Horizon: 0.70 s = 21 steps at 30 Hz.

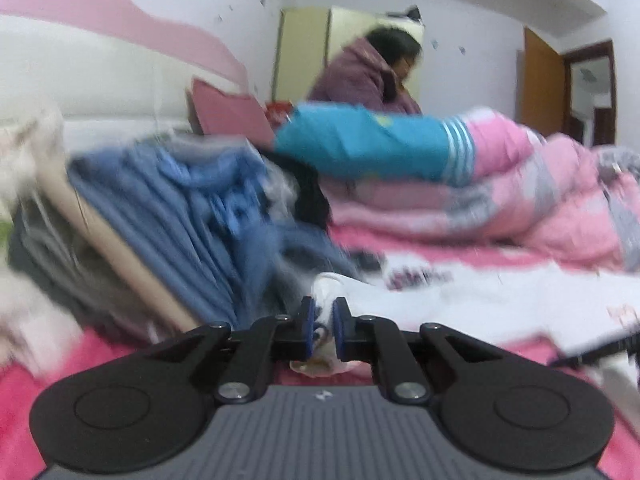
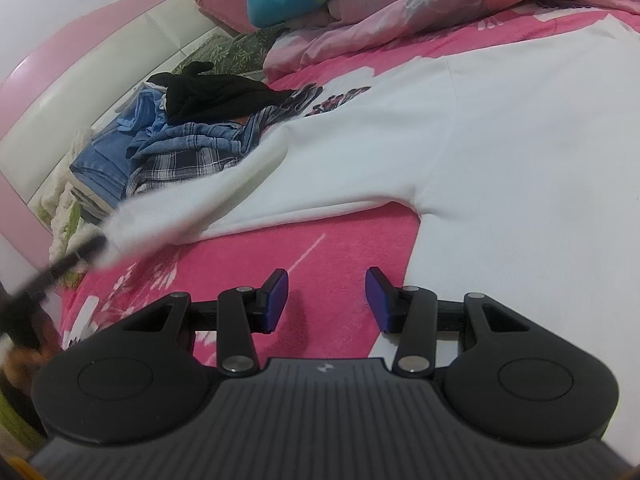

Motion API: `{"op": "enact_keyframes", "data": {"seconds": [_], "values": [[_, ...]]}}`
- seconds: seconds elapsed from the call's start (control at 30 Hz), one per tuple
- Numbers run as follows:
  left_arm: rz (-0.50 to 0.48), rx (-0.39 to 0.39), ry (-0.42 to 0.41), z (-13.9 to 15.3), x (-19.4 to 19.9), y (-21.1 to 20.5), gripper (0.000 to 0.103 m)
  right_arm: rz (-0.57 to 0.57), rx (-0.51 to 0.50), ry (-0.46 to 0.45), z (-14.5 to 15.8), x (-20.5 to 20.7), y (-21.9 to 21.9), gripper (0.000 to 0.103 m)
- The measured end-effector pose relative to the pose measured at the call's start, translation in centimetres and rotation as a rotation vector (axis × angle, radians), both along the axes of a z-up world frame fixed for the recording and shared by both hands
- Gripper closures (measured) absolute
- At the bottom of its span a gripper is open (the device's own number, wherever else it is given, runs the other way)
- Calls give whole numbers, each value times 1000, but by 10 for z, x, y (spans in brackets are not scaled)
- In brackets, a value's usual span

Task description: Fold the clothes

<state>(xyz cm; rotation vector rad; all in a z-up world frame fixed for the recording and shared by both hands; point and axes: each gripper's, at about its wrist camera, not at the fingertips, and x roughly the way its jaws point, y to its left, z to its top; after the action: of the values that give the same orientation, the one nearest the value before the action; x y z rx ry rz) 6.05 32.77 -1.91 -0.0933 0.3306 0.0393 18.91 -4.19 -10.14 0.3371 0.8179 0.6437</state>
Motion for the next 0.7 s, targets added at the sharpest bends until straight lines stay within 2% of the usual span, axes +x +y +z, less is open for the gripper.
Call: {"op": "enact_keyframes", "data": {"seconds": [0.17,0.27,0.37,0.5,0.57,0.7], "values": [[66,-63,-27,47,32,36,93,3,0,-5,-1,0,0,61],[99,-53,27,57,56,49,94,4,4,-6,-2,1,0,61],[135,-14,135,52,71,50,94,5,6,-7,-2,2,0,61],[218,72,248,33,73,48,98,12,9,-7,-3,2,-1,61],[254,49,279,24,72,59,95,16,4,-9,-3,2,-1,61],[312,-32,288,13,58,82,91,25,-9,-12,-1,3,1,60]]}}
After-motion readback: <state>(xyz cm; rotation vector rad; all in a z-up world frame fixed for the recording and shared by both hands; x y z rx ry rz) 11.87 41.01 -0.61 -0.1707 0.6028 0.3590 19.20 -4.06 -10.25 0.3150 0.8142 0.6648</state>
